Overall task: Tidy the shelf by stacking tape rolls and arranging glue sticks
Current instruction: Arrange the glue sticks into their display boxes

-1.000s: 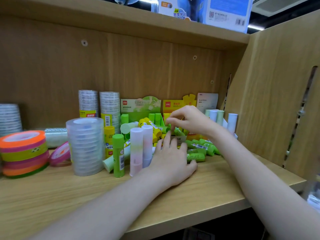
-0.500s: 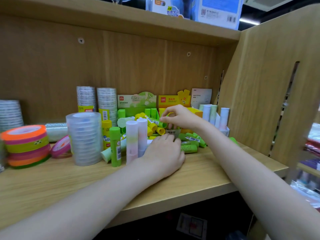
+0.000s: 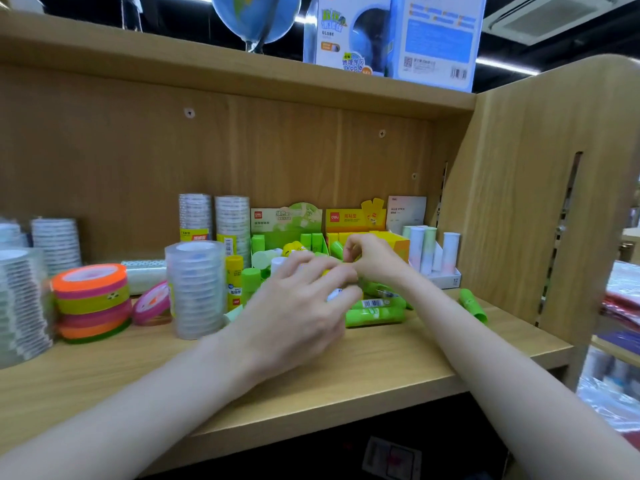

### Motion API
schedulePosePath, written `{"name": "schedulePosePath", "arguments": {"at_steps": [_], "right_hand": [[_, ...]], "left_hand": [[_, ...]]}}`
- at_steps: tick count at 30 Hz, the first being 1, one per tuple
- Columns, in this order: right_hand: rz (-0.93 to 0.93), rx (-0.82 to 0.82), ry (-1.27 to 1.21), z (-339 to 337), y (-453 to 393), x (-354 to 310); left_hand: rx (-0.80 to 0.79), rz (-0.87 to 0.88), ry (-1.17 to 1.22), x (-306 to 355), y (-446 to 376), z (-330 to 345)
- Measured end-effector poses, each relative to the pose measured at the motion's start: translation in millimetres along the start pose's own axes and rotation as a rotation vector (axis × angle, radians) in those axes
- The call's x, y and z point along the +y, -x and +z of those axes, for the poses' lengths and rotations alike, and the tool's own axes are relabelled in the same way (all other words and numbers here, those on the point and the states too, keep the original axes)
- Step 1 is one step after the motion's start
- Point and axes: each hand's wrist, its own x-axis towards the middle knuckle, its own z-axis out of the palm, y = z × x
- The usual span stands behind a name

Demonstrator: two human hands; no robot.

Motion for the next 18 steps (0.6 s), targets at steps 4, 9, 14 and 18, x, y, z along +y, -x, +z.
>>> {"name": "schedulePosePath", "arguments": {"at_steps": [4,9,14,18], "right_hand": [[0.031,0.094,-0.044,3.0,-3.3,-3.1],[0.274,0.324,-0.600,18.5,-13.0,-17.8],[0.110,0.370,-0.478,28.0,-8.9,-21.3],[0.014,0.367,-0.369,19.2,-0.8,-15.5]], "left_hand": [[0.134,-0.133,-0.037,-22.7,5.1,-6.9],[0.175,-0.299,0.022,-38.2,10.1,-6.4],[0.185,-0.369,0.077,-48.1,12.1,-2.6],[0.158,-0.350,0.124,-54.8,19.8,-0.6]]}}
